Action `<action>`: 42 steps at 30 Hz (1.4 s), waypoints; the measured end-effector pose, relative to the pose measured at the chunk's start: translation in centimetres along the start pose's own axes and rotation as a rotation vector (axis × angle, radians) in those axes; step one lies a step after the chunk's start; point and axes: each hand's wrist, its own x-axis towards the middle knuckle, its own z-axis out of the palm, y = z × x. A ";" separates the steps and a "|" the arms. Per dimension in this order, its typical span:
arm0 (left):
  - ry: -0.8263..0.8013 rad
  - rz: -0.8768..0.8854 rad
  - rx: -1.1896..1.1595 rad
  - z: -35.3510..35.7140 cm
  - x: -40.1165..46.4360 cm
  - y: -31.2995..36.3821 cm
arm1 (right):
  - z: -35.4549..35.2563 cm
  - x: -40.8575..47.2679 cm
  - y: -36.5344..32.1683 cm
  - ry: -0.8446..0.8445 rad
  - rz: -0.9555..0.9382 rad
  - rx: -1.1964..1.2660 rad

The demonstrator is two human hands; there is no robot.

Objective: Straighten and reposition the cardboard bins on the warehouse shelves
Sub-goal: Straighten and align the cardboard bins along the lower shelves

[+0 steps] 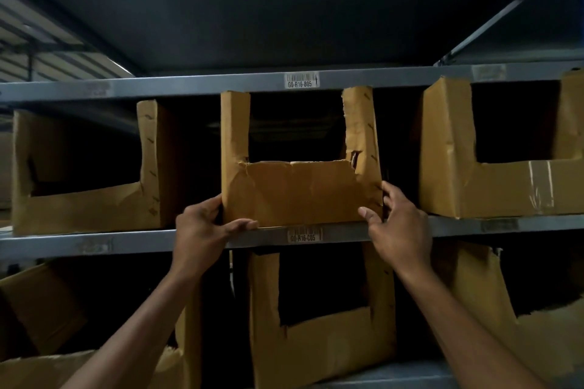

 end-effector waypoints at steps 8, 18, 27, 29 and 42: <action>0.129 0.053 0.399 2.2 0.8 -1.2 | 1.9 0.4 1.2 0.023 0.030 -0.066; -0.010 -0.013 0.539 1.4 2.1 -0.7 | 1.9 0.4 1.8 -0.048 0.060 0.066; 0.028 -0.014 0.649 1.7 2.3 -0.8 | 1.7 -0.2 1.8 -0.018 0.036 0.104; 0.020 -0.015 0.755 1.6 2.5 -0.6 | 1.5 -0.3 1.6 -0.025 0.048 0.154; 0.055 0.080 0.508 1.2 1.8 -1.4 | 2.1 -0.7 1.7 0.013 0.077 0.232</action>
